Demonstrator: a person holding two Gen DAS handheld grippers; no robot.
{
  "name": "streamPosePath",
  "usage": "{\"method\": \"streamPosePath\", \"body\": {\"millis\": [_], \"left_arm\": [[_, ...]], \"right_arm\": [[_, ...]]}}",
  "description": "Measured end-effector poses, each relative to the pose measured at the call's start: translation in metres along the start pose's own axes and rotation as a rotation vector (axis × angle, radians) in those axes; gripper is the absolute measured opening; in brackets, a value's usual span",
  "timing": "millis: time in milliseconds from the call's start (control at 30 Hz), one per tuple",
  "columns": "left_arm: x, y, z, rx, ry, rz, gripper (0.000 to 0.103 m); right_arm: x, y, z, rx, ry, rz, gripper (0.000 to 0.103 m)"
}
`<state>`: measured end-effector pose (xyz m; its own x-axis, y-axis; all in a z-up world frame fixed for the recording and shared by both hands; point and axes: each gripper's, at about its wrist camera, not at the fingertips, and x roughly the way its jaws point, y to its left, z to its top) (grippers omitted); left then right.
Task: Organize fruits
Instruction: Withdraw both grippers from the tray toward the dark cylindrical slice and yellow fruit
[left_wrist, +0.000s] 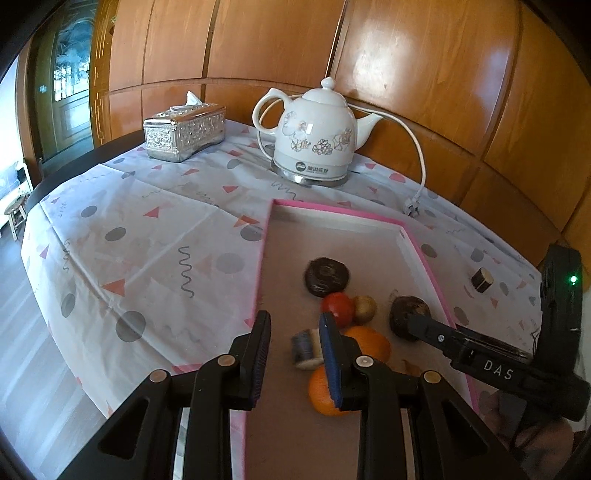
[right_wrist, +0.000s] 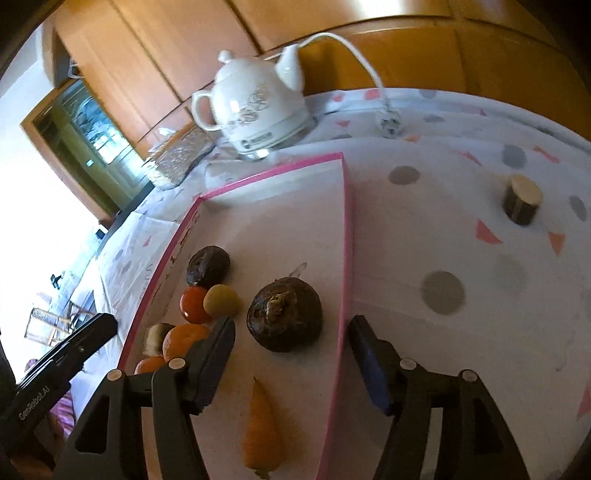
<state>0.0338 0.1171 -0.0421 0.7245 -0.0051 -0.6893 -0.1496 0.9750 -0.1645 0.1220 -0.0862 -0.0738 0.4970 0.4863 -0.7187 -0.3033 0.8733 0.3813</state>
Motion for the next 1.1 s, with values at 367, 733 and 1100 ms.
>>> {"method": "streamPosePath", "body": {"millis": [367, 733, 1100], "left_arm": [[0.008, -0.008, 0.005, 0.014, -0.001, 0.011, 0.028], [0.002, -0.036, 0.003, 0.075, 0.006, -0.041, 0.028], [0.001, -0.105, -0.003, 0.212, 0.034, -0.159, 0.028]], "right_arm": [[-0.033, -0.029, -0.012, 0.113, -0.015, 0.196, 0.065], [-0.107, -0.115, -0.044, 0.246, -0.108, -0.114, 0.065], [-0.146, -0.144, -0.069, 0.251, -0.151, -0.362, 0.065]]}}
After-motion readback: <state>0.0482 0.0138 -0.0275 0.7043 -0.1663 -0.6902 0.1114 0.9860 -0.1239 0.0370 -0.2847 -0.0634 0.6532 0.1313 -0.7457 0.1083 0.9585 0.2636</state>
